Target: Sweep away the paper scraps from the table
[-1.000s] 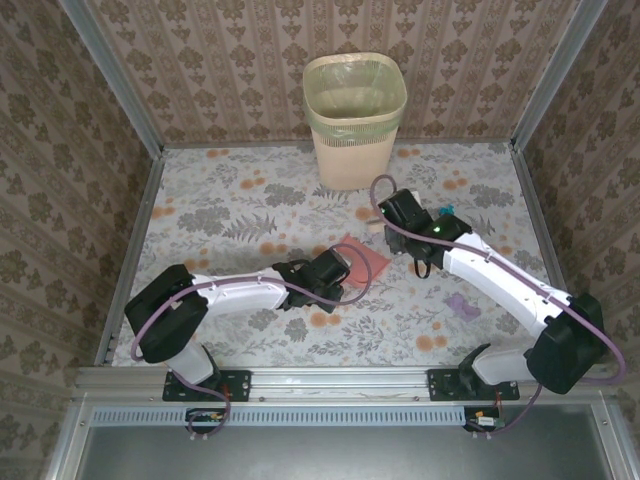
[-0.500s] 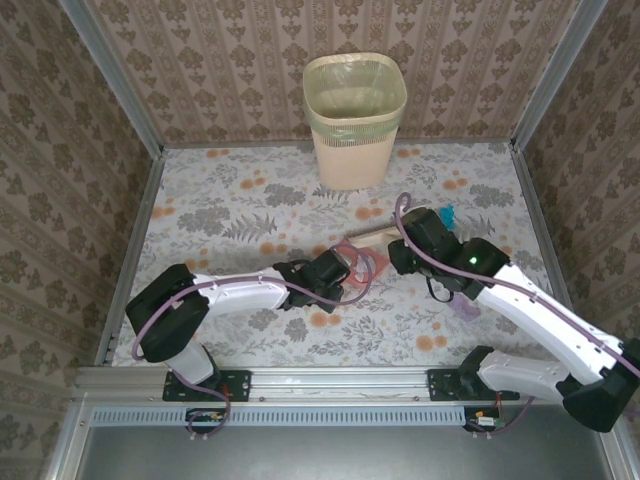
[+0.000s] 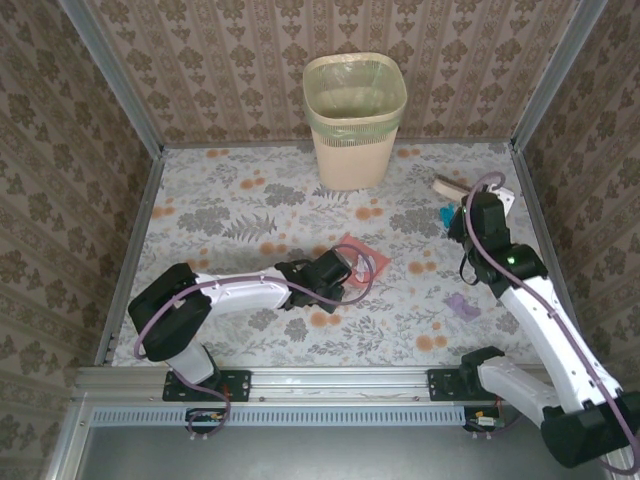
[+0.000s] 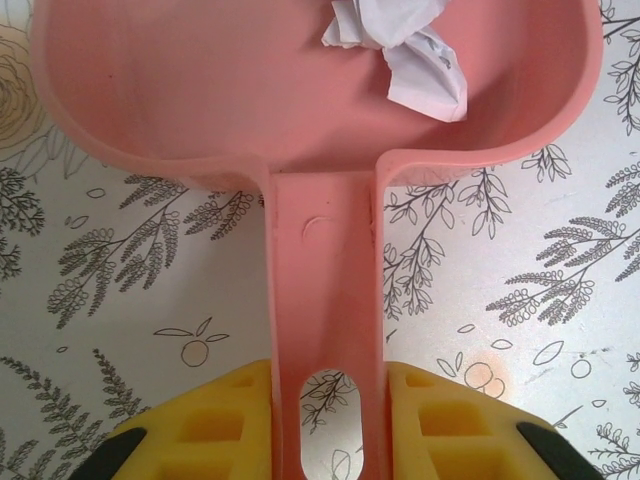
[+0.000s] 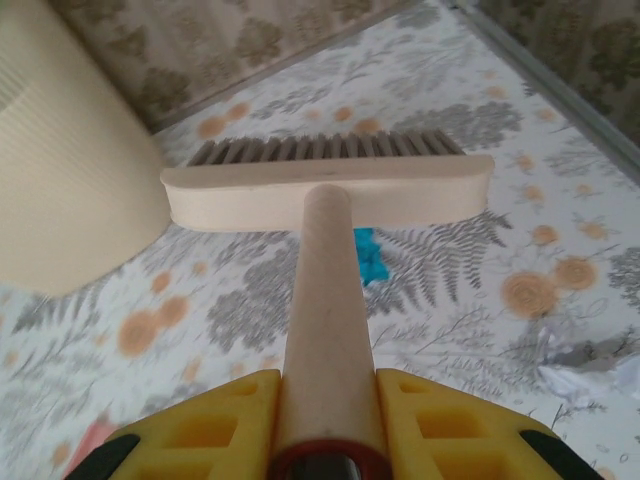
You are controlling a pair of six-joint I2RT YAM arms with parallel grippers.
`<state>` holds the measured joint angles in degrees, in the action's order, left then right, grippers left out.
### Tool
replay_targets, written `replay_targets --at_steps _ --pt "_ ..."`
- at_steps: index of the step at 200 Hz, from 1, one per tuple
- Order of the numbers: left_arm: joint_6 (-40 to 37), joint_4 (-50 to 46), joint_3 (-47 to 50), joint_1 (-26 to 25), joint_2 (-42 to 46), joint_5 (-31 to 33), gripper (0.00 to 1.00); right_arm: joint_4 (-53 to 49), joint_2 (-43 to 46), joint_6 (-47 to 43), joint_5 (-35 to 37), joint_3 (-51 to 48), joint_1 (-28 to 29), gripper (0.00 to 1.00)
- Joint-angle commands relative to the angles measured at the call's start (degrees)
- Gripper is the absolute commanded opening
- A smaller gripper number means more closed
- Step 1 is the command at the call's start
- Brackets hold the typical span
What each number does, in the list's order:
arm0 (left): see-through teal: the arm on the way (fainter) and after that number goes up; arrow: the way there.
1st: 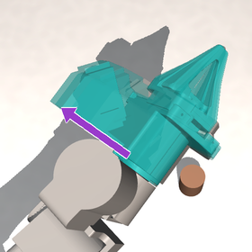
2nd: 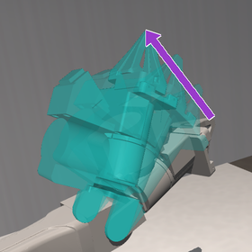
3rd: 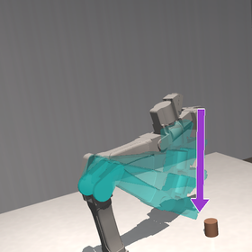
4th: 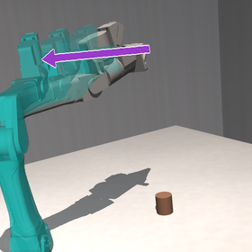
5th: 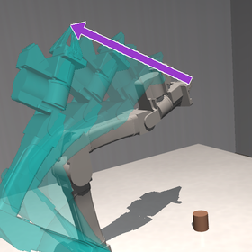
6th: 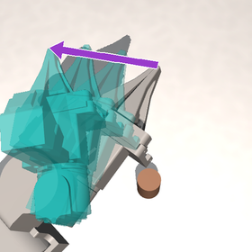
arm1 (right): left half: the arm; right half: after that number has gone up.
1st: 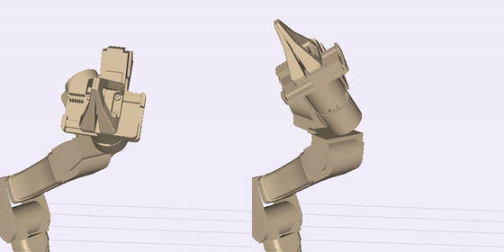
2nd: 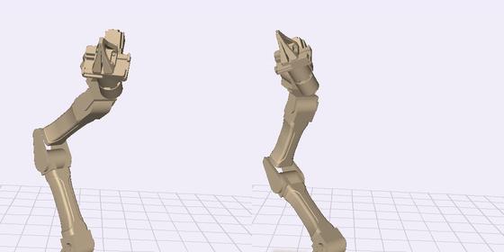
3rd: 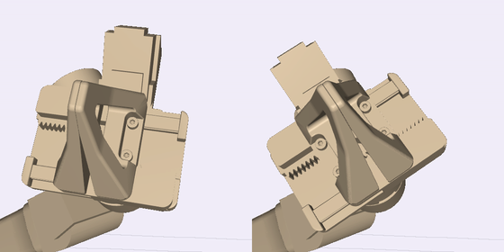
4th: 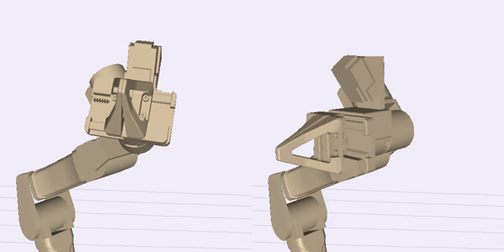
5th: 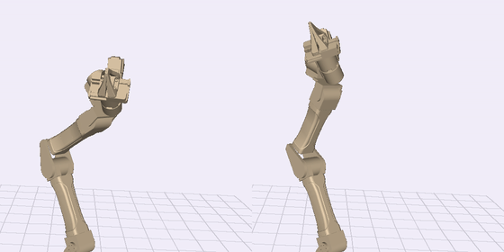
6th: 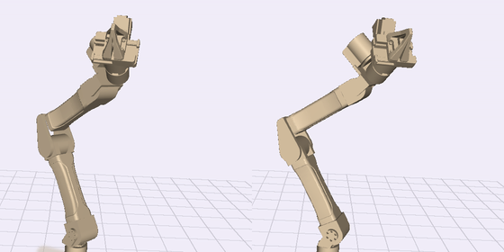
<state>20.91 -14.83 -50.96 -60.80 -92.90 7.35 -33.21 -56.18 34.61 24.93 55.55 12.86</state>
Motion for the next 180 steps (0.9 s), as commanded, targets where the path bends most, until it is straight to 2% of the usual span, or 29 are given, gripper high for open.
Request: replay_targets --at_steps 1,43,75,112,143,180 --pt "-0.8 -3.8 -1.3 -0.9 -1.5 -1.4 0.00 2.0 -6.6 3.1 2.1 3.7 -2.9 0.00" --pt "-1.2 -4.5 -2.0 -1.6 -2.4 -1.3 0.00 -3.4 -20.1 5.8 1.6 10.2 -6.3 0.00" --pt "-1.6 -5.1 -2.5 -2.0 -2.6 -0.9 0.00 -4.1 -23.1 8.7 -3.6 9.5 -6.5 0.00" --pt "-1.6 -5.2 -2.7 -2.1 -3.0 -0.9 0.00 -4.4 -21.5 8.5 -10.2 7.0 -4.0 0.00" --pt "-1.6 -5.5 -3.0 -2.3 -3.4 -0.9 0.00 -7.3 -17.3 6.3 -11.2 6.1 1.9 0.00" --pt "-1.6 -5.6 -3.2 -2.3 -3.5 -0.5 0.00 -10.0 -9.7 7.0 -18.8 3.5 7.9 0.00"
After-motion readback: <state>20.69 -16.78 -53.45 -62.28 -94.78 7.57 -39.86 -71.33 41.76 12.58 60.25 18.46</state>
